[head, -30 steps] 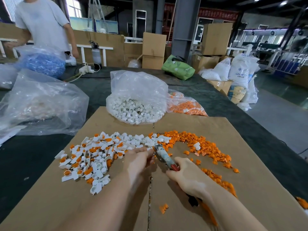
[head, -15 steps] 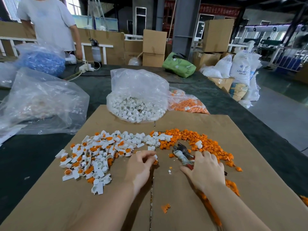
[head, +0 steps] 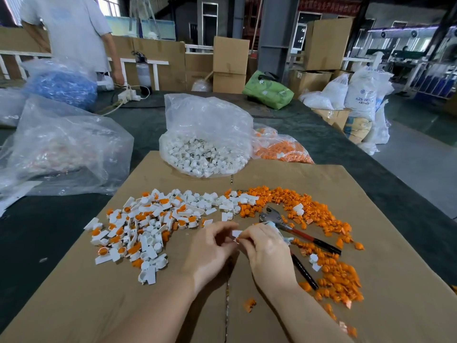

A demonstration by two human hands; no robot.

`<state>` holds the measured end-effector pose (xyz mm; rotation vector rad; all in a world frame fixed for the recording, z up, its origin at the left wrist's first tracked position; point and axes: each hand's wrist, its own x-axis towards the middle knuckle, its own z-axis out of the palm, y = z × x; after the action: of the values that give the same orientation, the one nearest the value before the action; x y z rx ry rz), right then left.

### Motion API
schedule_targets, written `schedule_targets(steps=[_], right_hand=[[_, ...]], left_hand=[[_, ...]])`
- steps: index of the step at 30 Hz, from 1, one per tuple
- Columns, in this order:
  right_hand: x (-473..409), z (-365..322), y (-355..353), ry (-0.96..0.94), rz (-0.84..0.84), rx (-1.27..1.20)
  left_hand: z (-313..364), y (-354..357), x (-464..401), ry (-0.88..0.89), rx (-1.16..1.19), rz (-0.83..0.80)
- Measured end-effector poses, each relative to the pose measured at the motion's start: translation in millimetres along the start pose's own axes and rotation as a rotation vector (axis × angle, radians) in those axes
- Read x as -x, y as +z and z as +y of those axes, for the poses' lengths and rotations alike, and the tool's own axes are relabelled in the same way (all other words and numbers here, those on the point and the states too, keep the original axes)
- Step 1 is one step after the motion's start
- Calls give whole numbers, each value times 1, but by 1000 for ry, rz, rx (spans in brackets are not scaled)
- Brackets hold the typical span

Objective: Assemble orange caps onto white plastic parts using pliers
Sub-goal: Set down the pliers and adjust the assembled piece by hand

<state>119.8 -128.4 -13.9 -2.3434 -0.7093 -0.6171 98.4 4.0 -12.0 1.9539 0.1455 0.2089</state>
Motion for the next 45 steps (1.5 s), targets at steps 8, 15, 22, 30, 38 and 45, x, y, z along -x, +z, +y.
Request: schedule_targets(steps=[8,15,22,30,38,45], right_hand=[[9,-1,0,89,23,-122],[10,-2,0,36,2,-96],[9,-4,-1,-5,-11,-65],[10,-3,-1,32,108,-83],[10,-2,2,73,138,-16],[11,-1,1,84,145,16]], left_hand=[[-1,7,2,91,-109,47],[-2,6,4,93,-152,67],[0,7,5,99,-167,48],[1,7,5,43,-62,80],[-3,9,5,37,-162,146],[-10,6,-2,-19,-319,268]])
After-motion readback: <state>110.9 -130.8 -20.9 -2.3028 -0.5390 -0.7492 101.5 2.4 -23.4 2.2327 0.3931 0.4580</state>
